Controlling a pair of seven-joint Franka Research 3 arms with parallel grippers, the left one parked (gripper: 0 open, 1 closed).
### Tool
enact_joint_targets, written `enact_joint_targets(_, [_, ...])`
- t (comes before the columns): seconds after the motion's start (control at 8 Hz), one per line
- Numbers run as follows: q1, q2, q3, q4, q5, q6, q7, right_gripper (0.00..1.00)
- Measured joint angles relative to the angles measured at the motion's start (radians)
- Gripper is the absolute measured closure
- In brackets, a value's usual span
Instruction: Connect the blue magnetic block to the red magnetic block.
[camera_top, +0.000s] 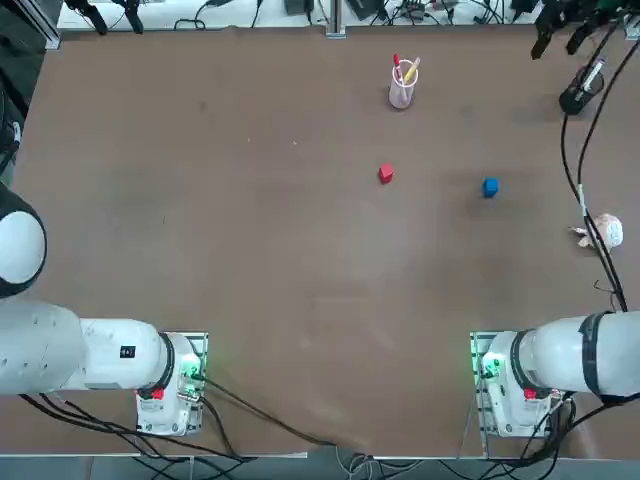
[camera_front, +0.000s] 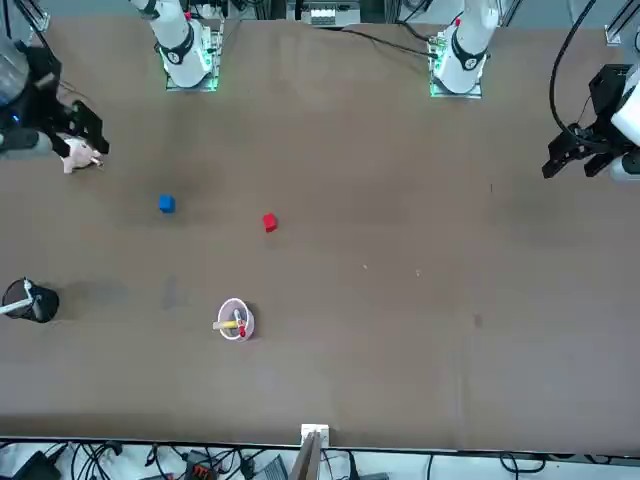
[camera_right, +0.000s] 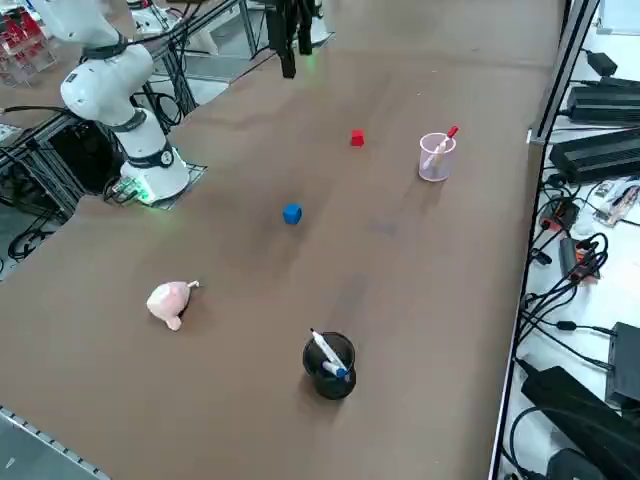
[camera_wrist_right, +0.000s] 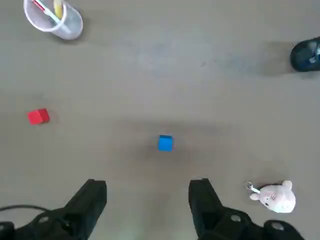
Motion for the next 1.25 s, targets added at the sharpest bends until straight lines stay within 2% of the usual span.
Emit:
enact_joint_targets(0.25, [-0.001, 0.045, -0.002, -0.097, 0.0, 0.117, 0.002, 0.0])
enact_joint_targets(0.75, [-0.01, 0.101, -0.011, -0.399, 0.0, 0.473, 0.004, 0.0])
enact_joint_targets(1.0, [-0.012, 0.166, -0.011, -0.452, 0.0, 0.568, 0.005, 0.0])
enact_joint_targets(1.25, [-0.014, 0.243, -0.011, -0.454, 0.0, 0.624, 0.06, 0.0])
